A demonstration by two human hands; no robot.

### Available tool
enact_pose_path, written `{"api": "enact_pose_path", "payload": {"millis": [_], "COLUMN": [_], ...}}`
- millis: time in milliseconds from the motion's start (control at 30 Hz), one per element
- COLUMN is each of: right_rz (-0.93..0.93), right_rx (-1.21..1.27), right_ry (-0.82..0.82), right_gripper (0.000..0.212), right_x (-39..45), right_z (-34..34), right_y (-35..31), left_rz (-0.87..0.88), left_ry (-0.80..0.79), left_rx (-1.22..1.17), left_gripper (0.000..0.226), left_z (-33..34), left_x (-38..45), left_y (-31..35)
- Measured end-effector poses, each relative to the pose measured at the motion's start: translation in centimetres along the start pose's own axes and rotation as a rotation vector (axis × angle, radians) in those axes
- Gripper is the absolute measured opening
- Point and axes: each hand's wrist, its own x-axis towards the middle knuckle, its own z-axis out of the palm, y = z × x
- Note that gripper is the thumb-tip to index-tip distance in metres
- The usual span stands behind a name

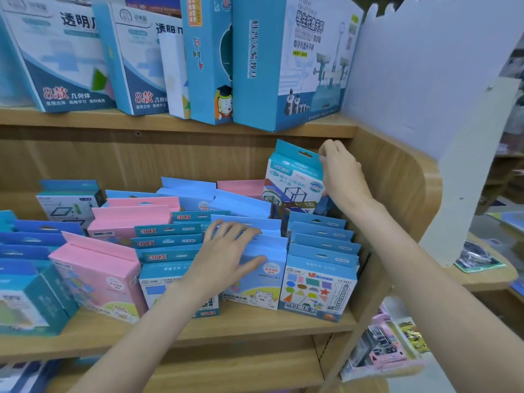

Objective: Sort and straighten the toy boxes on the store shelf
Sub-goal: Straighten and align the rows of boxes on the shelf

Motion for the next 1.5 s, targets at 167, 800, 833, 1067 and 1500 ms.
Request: {"api": "enact_pose_path", "payload": {"millis": [167, 800, 833, 1067, 1500], "right_rz": [-0.039, -0.324, -0.362, -0.515, -0.476], "right_rx": [0.105, 0.389, 0.378, 0.380, 0.453], "right_ry": [0.116, -0.256, -0.295, -0.433, -0.511], "right_gripper": [0.011, 0.009, 0.009, 0.015, 0.013], "right_x": [-1.6, -7.3, -7.6, -8.3, -12.2], "right_z": [-2.7, -5.4, -4.3, 3.0, 16.9], "right_y": [-0.4, -10.7, -11.8, -20.7, -44.5], "left_rz": [0.041, -0.512, -0.517, -0.551, -0.608], "left_ry": [0.062, 0.492, 0.476, 0.386, 0.406], "left_rx": [-0.078, 0.040, 0.066, 0.149, 0.104], "left_gripper": [0.056, 0.034, 0.035, 0.039, 0.052], "left_z": [-0.3, -6.3, -6.3, -8.5, -18.0], "left_x": [0.0, -17.2, -18.1, -24.3, -36.7], "left_y": [0.0, -7.9, -8.5, -14.5, -31.8]}}
